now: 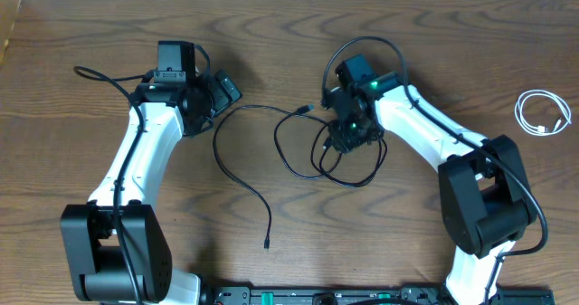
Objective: Untangle cables
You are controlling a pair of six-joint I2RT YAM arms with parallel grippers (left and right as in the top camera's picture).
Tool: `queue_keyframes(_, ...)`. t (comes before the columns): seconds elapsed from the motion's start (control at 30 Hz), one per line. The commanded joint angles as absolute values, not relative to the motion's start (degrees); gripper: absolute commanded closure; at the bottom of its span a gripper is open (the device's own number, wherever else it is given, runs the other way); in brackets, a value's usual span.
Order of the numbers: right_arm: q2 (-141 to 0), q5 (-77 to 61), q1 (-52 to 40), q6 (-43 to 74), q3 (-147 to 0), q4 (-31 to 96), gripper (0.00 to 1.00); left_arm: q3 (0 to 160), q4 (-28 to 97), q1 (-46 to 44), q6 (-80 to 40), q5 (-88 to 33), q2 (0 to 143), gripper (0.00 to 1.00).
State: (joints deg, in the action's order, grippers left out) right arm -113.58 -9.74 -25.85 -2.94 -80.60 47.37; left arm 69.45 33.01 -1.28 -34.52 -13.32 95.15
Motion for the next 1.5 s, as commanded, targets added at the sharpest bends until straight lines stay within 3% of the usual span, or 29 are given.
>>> queue_keyframes(0.0,-112.51,-8.84,-24.21,13.1,-80.18,45.28,0.43,68.69,33.17,-1.08,-34.17,-12.56,95.46,0.02)
queue_keyframes(0.07,-112.51,-10.72,-24.1,18.63,-80.16,43.38,0.43,68.69,33.17,-1.08,-34.17,-12.56,95.46,0.02)
queue_keyframes(0.13,-112.51,-11.09,-24.1,27.49,-80.16,42.11,0.53,68.69,33.17,-1.08,-34.17,-12.56,95.46,0.02)
queue_keyframes(0.17,-112.51,-11.07,-24.18,32.75,-80.16,42.04,0.54,68.69,33.17,-1.08,-34.17,-12.56,95.46,0.02)
queue_keyframes(0.23,-112.51,-11.0,-24.38,43.42,-80.12,42.0,0.53,68.69,33.17,-1.08,-34.17,-12.56,95.46,0.02)
queue_keyframes(0.33,-112.51,-10.59,-25.08,56.31,-80.12,41.69,0.43,68.69,33.17,-1.08,-34.17,-12.56,95.46,0.02)
queue_keyframes(0.5,-112.51,-6.13,-26.3,73.41,-80.12,41.32,0.4,68.69,33.17,-1.08,-34.17,-12.56,95.46,0.02)
queue_keyframes(0.57,-112.64,-2.74,-26.68,78.54,-80.12,41.3,0.45,68.69,33.17,-1.08,-34.17,-12.56,95.46,0.03)
queue_keyframes(0.73,-113.62,-0.25,-27.35,83.88,-80.09,41.21,0.55,68.69,33.17,-1.08,-34.17,-12.56,95.46,0.02)
queue_keyframes(1.0,-117.12,-0.58,-27.86,85.49,-80.01,37.32,0.53,68.69,33.17,-1.08,-34.17,-12.56,95.46,0.02)
queue_keyframes(1.33,-121.16,-0.8,-27.79,85.38,-80.01,35.07,0.57,68.69,33.17,-1.08,-34.17,-12.56,95.46,0.02)
queue_keyframes(1.4,-121.21,-0.78,-27.81,84.4,-80.01,35.11,0.59,68.69,33.17,-1.08,-34.17,-12.56,95.46,0.02)
queue_keyframes(1.47,-121.19,-0.75,-27.77,82.96,-80.03,35.09,0.68,68.69,33.17,-1.08,-34.17,-12.56,95.46,0.02)
